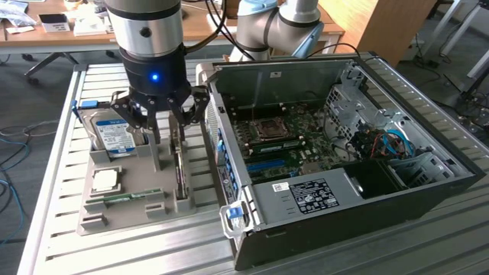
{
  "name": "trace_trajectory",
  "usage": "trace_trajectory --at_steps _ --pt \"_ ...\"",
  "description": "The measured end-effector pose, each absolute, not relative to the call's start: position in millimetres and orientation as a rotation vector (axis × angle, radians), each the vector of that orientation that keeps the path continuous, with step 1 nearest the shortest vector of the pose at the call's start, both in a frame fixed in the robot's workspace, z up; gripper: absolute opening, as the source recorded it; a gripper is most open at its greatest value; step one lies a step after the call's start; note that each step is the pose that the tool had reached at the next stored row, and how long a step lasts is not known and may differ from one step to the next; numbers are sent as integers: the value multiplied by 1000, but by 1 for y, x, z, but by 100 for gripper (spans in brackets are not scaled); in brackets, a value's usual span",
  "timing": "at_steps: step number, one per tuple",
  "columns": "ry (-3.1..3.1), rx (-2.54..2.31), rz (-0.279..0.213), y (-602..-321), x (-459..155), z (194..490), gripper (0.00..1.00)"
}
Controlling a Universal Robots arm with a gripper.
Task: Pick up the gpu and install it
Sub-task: 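Pick up the gpu and move the gpu toward the slot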
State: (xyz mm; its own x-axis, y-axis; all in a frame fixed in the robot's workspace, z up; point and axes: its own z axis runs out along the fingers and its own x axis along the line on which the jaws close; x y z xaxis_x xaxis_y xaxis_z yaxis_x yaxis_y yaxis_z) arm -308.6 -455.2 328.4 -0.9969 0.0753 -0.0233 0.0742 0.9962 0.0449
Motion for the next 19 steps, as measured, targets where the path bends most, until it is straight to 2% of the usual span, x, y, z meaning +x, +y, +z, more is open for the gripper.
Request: trace_trajectory --at_steps 19 --pt "3114 117 69 -455 -309 316 47"
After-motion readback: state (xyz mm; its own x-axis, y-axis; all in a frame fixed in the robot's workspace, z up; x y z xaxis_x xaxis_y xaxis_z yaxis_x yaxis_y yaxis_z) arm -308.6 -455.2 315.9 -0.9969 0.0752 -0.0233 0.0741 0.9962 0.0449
